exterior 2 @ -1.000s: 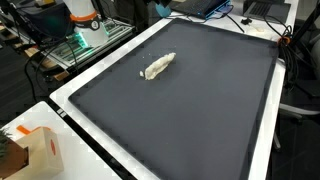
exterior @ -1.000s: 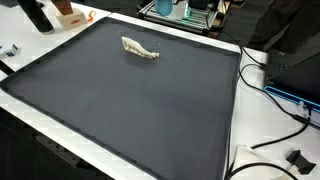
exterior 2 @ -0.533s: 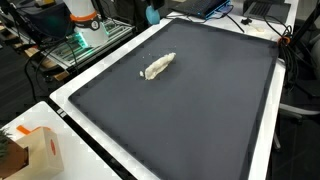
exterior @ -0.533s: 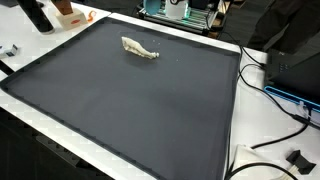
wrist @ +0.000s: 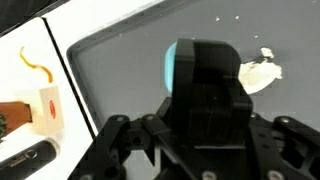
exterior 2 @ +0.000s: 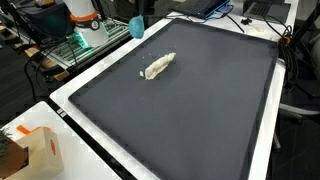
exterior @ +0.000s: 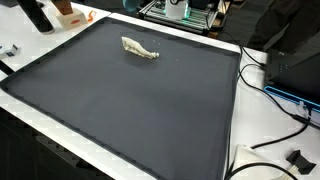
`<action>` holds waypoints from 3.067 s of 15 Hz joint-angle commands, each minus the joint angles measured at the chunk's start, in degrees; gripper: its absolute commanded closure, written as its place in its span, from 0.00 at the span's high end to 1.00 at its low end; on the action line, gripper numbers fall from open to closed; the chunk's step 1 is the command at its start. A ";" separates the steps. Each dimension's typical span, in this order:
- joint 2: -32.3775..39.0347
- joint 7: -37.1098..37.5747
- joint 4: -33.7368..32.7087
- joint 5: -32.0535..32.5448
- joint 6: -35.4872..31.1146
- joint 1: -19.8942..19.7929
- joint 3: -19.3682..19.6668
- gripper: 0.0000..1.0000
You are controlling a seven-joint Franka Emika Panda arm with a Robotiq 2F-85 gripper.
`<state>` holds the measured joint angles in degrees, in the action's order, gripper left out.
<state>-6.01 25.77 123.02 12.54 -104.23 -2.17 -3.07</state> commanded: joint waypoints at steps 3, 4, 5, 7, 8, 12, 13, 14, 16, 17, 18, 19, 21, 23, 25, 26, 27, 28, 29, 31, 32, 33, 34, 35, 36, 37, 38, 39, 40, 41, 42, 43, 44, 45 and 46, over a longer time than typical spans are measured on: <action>2.78 3.98 0.10 16.91 -2.69 0.95 -0.44 0.25; 3.21 5.30 0.69 19.85 -5.04 0.93 -0.22 0.25; 3.65 6.75 1.08 22.33 -7.28 0.86 0.02 0.25; 4.78 9.68 2.05 24.47 -12.59 0.60 0.87 0.25; 5.39 11.26 2.58 24.23 -15.55 0.48 1.39 0.25; 7.86 17.40 4.58 27.55 -23.09 0.50 3.11 0.25; 8.62 19.96 4.66 30.03 -22.78 0.72 3.42 0.25; 9.31 22.97 4.75 33.04 -22.20 0.97 3.69 0.25; 10.94 27.57 4.50 37.08 -20.10 1.51 3.84 0.25; 11.85 29.37 4.35 38.39 -19.04 1.78 3.83 0.25; 12.64 30.92 4.28 39.66 -18.23 2.00 3.83 0.25; 13.41 31.90 4.20 40.00 -17.23 2.22 3.75 0.25; 15.01 32.65 3.99 39.82 -15.63 2.68 3.59 0.25; 16.26 32.51 3.87 39.24 -14.34 3.20 3.50 0.25; 17.18 31.59 3.87 38.73 -13.18 3.75 3.35 0.25; 17.44 31.55 3.98 38.71 -12.88 4.03 3.29 0.25; 17.77 31.02 4.13 38.53 -12.67 4.28 3.16 0.25; 18.12 30.77 4.17 38.61 -12.36 4.58 3.09 0.25; 18.48 30.61 4.29 38.80 -12.30 4.88 3.03 0.25; 19.16 30.23 4.46 39.30 -12.02 5.49 2.93 0.25; 19.43 29.97 4.59 39.53 -12.09 5.75 2.88 0.25; 19.66 29.81 4.75 39.84 -12.17 6.02 2.89 0.25; 19.86 29.44 4.91 39.95 -12.34 6.25 2.86 0.25; 20.03 29.10 5.08 40.18 -12.58 6.49 2.81 0.25; 20.16 28.68 5.19 40.42 -12.75 6.72 2.77 0.25; 20.24 28.08 5.31 40.64 -12.97 6.92 2.66 0.25; 20.33 27.48 5.37 40.95 -13.03 7.12 2.57 0.25; 20.38 26.95 5.43 41.18 -13.19 7.30 2.45 0.25; 20.39 26.39 5.46 41.54 -13.23 7.53 2.35 0.25; 20.36 25.93 5.50 41.87 -13.32 7.71 2.27 0.25; 20.23 25.17 5.58 42.05 -13.37 7.87 2.10 0.25; 20.12 24.55 5.62 42.04 -13.46 7.96 1.93 0.25; 19.96 23.76 5.68 41.91 -13.54 8.04 1.75 0.25; 19.72 22.98 5.76 41.84 -13.54 8.14 1.56 0.25; 19.50 22.21 5.82 41.54 -13.59 8.19 1.39 0.25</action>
<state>14.71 50.01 127.62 52.74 -117.45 5.76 -1.31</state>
